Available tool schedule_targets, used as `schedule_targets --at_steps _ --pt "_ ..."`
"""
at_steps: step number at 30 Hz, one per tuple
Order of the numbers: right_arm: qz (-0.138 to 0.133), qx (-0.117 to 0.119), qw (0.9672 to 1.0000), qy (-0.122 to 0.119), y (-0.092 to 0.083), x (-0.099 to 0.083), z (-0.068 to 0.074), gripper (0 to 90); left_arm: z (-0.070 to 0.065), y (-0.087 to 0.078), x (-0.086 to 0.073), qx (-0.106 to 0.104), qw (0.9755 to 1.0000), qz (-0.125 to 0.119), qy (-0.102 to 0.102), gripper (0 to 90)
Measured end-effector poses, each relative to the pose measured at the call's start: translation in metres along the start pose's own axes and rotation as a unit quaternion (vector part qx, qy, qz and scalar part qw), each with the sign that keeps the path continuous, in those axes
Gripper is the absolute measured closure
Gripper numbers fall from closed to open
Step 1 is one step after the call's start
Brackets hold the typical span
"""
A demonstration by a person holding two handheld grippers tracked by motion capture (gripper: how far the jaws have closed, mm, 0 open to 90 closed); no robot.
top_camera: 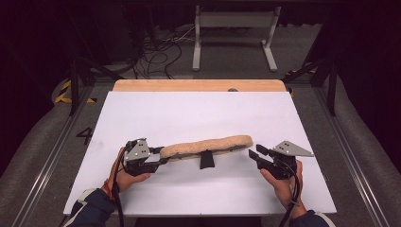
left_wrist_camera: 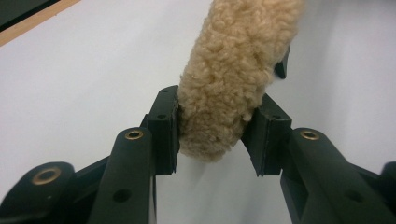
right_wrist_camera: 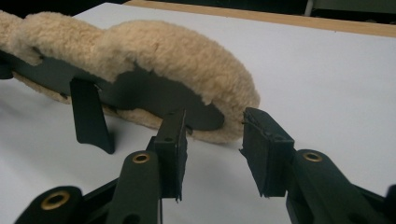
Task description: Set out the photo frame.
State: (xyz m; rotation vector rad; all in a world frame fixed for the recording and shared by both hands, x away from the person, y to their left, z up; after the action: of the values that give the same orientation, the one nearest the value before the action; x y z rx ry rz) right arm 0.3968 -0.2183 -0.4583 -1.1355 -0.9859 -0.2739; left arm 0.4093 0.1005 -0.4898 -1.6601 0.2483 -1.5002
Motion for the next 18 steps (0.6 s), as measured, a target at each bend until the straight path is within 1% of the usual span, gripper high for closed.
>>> schedule_targets --at_steps 3,5,6,7,9,10,12,13,14,15,16,18 --pt "0.004 -0.004 0.9999 -0.010 0.001 -0.006 0.006 58.7 -0.001 0.000 0.001 0.005 1.0000 0.003 0.004 59.9" --pt "-0.002 -0.007 0.9999 -0.015 0.003 -0.009 0.011 58.6 -0.002 0.000 0.001 0.004 1.0000 0.005 0.003 60.0" --pt "-0.007 -0.010 0.9998 -0.018 0.005 -0.011 0.014 57.6 -0.003 0.000 0.001 0.005 1.0000 0.007 0.003 60.0" --pt "-0.006 -0.013 0.9997 -0.020 0.008 -0.013 0.019 55.8 -0.004 0.000 0.002 0.005 1.0000 0.007 0.003 60.0" --pt "-0.001 -0.011 0.9996 -0.026 0.017 -0.015 0.030 54.4 -0.004 0.000 0.002 0.006 0.9999 0.008 0.003 60.1" --pt "0.006 -0.005 0.9996 -0.028 0.024 -0.016 0.038 53.1 -0.004 0.000 0.002 0.006 0.9999 0.009 0.003 60.1" --pt "0.019 -0.003 0.9990 -0.040 0.032 -0.016 0.049 51.4 -0.005 0.000 0.002 0.006 0.9999 0.009 0.003 60.2" --pt "0.019 -0.003 0.9990 -0.040 0.032 -0.016 0.049 51.4 -0.007 0.000 0.002 0.004 1.0000 0.009 0.000 60.2" --pt "0.025 0.010 0.9991 -0.032 0.040 -0.015 0.061 48.8 -0.008 -0.001 0.001 0.003 0.9999 0.010 -0.001 60.4" --pt "0.033 0.011 0.9987 -0.036 0.046 -0.016 0.068 47.5 -0.010 -0.001 0.002 0.003 0.9999 0.010 -0.001 60.6" --pt "0.040 0.009 0.9983 -0.041 0.050 -0.017 0.073 47.3 -0.011 -0.001 0.002 0.003 0.9999 0.011 0.000 60.8" --pt "0.053 0.014 0.9971 -0.053 0.057 -0.019 0.083 47.1 -0.014 -0.001 0.002 0.003 0.9999 0.012 0.002 61.1"
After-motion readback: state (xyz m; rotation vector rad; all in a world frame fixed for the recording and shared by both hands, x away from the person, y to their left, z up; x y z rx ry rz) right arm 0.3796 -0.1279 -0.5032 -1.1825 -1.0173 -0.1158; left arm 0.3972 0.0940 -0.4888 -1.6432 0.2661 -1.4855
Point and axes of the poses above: each handheld gripper's, and its own axes: y roughly forward along the jaws, x roughly out of its top, z roughly to its left, the point moved 10 cm from there along y, roughly forward along the jaws, and after that the axes turned 12 degrees about z, right-handed, at the moved point
